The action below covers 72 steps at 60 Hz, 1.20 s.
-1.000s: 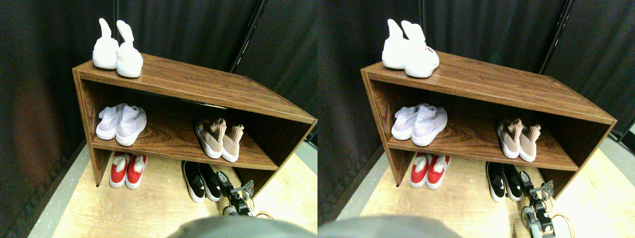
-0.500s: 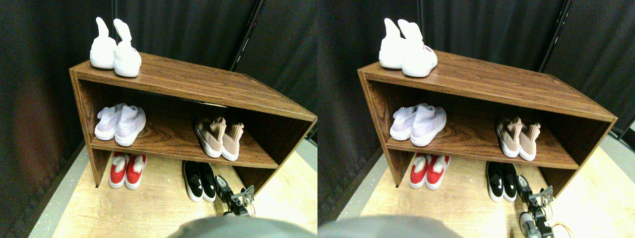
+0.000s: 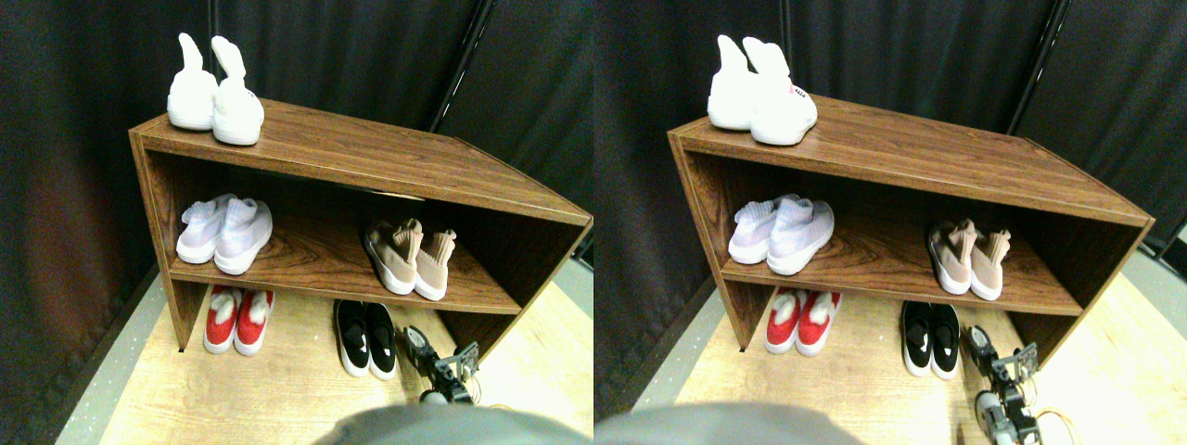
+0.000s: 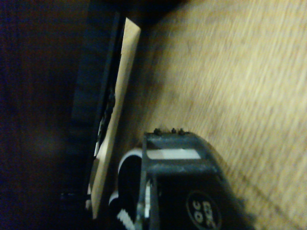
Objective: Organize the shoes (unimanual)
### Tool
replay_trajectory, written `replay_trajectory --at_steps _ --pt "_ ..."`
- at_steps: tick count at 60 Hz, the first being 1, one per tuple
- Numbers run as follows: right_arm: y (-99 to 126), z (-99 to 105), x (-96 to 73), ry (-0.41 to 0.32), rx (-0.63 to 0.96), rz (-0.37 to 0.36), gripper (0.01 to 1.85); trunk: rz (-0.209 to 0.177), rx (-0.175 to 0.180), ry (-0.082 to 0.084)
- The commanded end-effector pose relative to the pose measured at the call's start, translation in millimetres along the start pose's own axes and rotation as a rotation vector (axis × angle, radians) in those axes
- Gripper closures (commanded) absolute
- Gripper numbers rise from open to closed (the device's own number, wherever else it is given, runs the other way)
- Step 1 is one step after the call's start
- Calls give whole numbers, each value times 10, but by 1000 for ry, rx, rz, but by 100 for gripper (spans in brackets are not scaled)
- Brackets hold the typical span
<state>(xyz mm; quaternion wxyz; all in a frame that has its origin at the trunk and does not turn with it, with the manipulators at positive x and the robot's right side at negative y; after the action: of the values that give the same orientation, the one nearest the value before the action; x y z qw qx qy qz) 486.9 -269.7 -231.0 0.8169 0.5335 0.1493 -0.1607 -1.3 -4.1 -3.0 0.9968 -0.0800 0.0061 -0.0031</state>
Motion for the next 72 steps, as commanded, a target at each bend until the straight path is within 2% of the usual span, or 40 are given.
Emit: replay_trajectory --at_steps 1,4,12,22,25,28,35,38,43,45,52,56,58,59,72 --pt "146 225 2 -22 -149 53 180 -14 -6 -9" --pt "181 275 -13 -13 -200 91 180 -21 -1 -10" --pt "331 385 -173 -14 -165 108 180 -30 3 -15" --pt "411 421 -393 -17 -128 167 180 -38 9 -33" --pt "435 419 -529 -18 -127 201 180 -43 12 -42" --pt "438 424 -575 -12 -123 215 180 -44 13 -44" --pt "474 424 -817 -23 -143 259 180 -56 20 -61" --pt "480 429 -910 -11 -116 280 180 -64 23 -73" --pt "497 455 -1102 6 -135 351 180 -73 26 -87" --pt "501 457 -1127 2 -133 352 180 -76 27 -90" --pt "574 487 -1423 3 -116 387 180 -84 29 -110" --pt "627 509 -1584 2 -112 438 180 -86 31 -122" --pt "636 511 -1607 3 -114 445 180 -87 31 -126" --pt "666 523 -1679 -7 -129 472 180 -87 31 -130" --pt "838 520 -1959 3 -182 592 180 -79 18 -163"
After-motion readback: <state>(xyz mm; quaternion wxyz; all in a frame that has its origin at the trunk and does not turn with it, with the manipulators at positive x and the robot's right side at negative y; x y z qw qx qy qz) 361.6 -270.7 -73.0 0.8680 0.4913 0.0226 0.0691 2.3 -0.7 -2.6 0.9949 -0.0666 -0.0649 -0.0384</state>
